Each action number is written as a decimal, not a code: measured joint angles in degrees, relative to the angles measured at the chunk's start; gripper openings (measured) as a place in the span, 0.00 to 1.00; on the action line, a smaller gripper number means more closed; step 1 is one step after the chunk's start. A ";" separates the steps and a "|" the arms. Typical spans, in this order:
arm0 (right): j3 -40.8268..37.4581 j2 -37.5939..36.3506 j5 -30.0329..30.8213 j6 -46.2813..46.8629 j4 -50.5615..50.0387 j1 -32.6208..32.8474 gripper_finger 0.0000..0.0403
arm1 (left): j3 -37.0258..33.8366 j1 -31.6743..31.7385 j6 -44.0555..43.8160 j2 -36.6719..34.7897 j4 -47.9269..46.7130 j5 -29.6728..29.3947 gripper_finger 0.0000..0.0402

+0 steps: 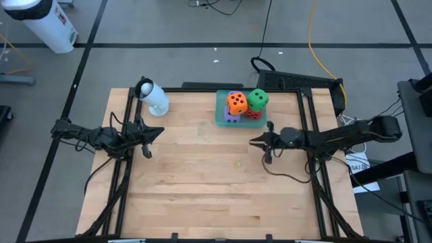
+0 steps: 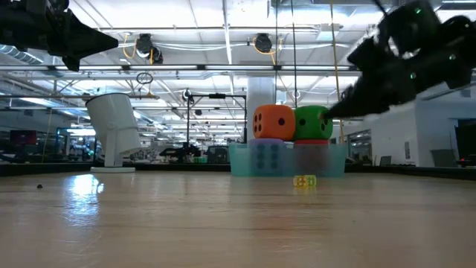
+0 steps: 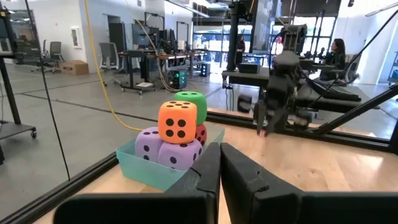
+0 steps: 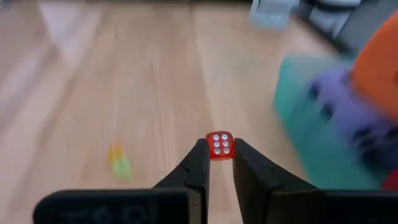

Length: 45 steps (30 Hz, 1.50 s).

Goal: Pick & Place Dice
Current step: Put the small red die into the bin

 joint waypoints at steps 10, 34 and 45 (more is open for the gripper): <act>0.09 -22.91 0.34 -0.49 -6.45 -2.12 0.11 | 0.00 0.01 -0.44 0.00 -0.02 0.00 0.05; -3.62 -42.92 3.38 -1.35 -19.22 -2.27 0.11 | 0.00 0.00 -0.10 0.00 -0.02 0.00 0.05; -5.87 -46.90 3.33 -1.79 -19.88 -2.25 0.11 | 0.00 0.02 -0.04 -0.01 -0.02 -0.01 0.05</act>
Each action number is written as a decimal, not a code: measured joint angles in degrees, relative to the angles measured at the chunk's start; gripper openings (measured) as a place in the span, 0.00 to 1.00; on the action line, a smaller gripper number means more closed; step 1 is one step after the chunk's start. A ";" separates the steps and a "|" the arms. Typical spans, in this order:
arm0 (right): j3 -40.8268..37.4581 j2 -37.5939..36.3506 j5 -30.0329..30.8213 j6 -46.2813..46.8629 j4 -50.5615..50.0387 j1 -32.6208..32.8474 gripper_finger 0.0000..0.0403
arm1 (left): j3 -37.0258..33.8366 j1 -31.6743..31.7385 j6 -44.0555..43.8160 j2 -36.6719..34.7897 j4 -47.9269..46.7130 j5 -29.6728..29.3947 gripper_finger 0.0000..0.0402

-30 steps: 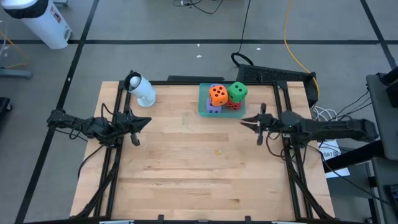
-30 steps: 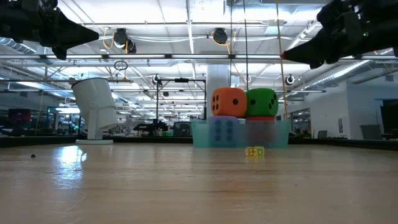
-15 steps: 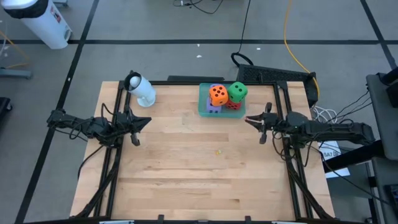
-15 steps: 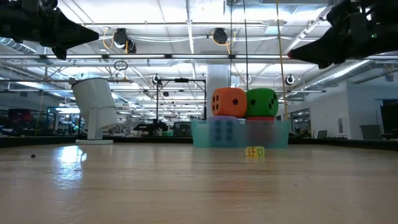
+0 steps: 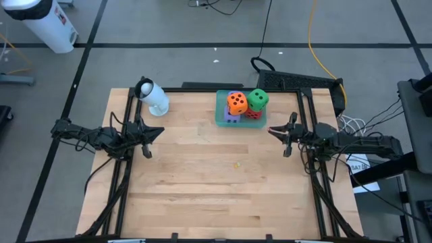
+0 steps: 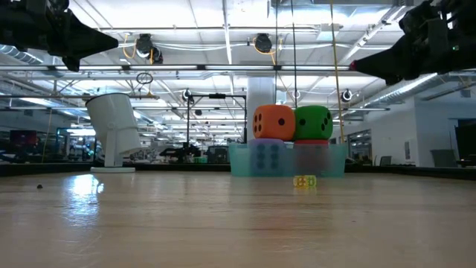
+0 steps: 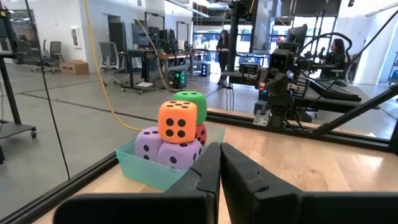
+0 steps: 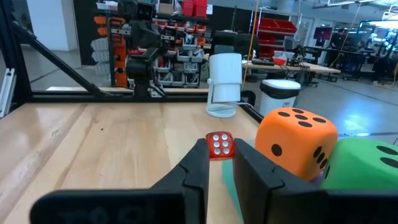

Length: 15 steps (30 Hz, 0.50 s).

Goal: Pick & Place Dice
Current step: Put the small red die into the bin

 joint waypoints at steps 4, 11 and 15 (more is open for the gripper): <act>-0.01 0.00 -0.03 0.63 -0.41 0.00 0.11 | 0.00 -0.02 -0.02 -0.01 0.00 0.01 0.05; -0.01 5.53 0.59 3.00 3.55 0.13 0.11 | 0.02 0.00 -0.26 -0.02 0.50 -0.01 0.05; -0.01 14.38 5.06 2.33 8.85 0.11 0.10 | 0.02 -0.02 -0.16 -0.02 0.50 -0.01 0.05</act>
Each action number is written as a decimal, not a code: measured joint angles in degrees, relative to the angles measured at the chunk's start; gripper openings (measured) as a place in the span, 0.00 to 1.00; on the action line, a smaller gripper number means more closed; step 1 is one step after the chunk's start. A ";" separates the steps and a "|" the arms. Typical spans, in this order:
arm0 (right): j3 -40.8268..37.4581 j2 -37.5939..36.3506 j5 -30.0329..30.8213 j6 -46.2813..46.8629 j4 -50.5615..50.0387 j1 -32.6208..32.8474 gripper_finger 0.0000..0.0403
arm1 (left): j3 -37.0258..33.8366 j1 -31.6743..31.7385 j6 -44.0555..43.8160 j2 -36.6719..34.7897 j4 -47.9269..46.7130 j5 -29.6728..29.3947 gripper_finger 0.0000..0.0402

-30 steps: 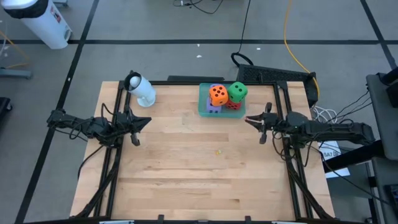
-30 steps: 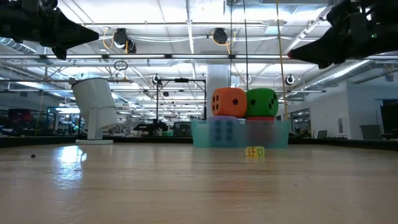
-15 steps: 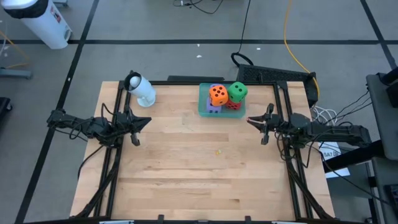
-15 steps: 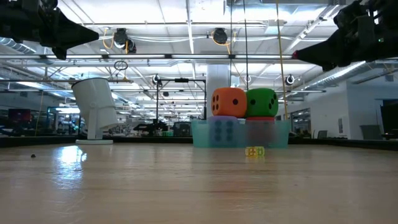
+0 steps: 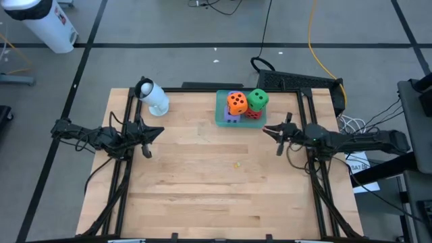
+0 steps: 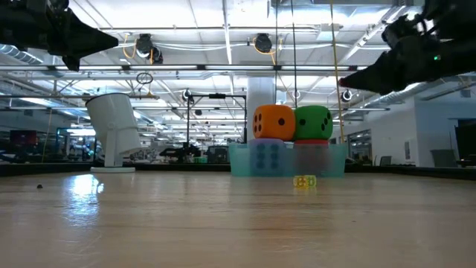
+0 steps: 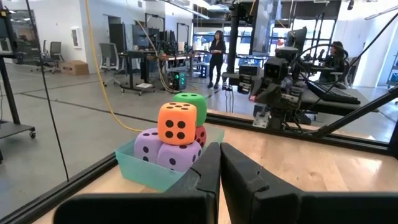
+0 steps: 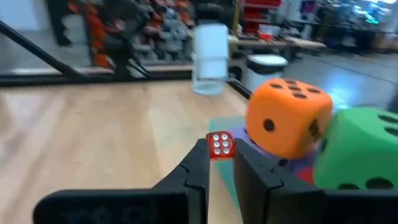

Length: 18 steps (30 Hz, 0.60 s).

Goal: Pick & Place Dice
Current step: Put the small red die into the bin

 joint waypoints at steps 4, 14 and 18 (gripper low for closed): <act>0.38 9.87 2.78 -0.10 5.51 -0.43 0.10 | 0.00 0.02 0.40 0.00 -0.01 0.00 0.05; 8.66 32.12 13.08 4.40 6.93 -1.25 0.10 | 0.00 0.02 0.29 0.01 0.00 -0.01 0.05; 11.64 39.31 14.74 2.01 6.81 -1.37 0.10 | 0.00 0.02 0.27 0.00 0.00 -0.02 0.05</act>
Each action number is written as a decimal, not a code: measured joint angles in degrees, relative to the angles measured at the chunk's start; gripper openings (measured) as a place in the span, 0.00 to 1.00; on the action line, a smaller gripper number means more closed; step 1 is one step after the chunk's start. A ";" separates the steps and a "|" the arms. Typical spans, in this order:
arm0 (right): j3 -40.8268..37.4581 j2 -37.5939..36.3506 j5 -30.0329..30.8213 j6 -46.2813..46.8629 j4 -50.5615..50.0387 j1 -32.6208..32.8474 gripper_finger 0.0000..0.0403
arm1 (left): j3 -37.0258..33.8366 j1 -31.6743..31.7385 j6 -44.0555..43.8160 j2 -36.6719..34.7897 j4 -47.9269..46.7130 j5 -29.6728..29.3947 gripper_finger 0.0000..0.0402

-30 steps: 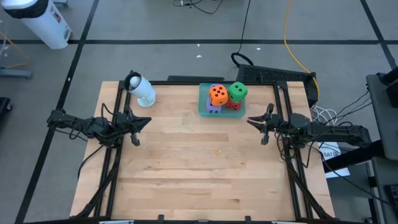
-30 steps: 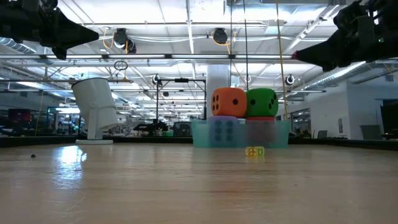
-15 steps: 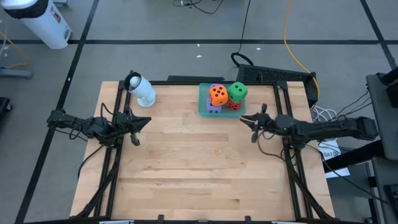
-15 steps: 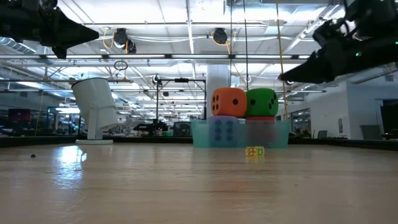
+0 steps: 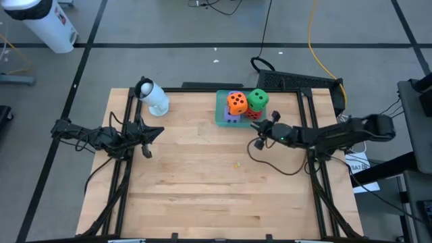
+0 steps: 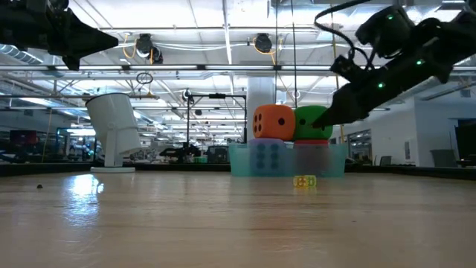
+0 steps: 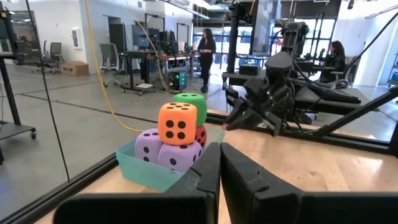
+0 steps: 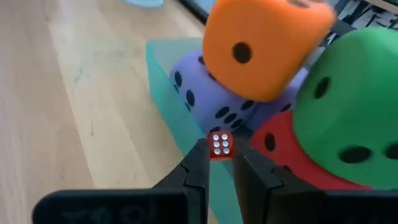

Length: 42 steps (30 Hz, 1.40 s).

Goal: Pick & Place Dice
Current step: Put the small red die into the bin

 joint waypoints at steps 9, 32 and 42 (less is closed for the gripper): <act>3.63 8.11 -3.30 -4.10 4.86 -2.85 0.10 | 0.00 0.00 0.72 0.00 -0.02 -0.46 0.05; 5.41 12.31 -4.95 -9.05 4.27 -8.11 0.10 | 0.00 0.00 0.79 0.02 0.94 -0.52 0.05; 5.41 12.31 -6.51 -12.03 3.97 -8.11 0.11 | 0.00 0.00 1.09 0.02 0.83 -0.57 0.05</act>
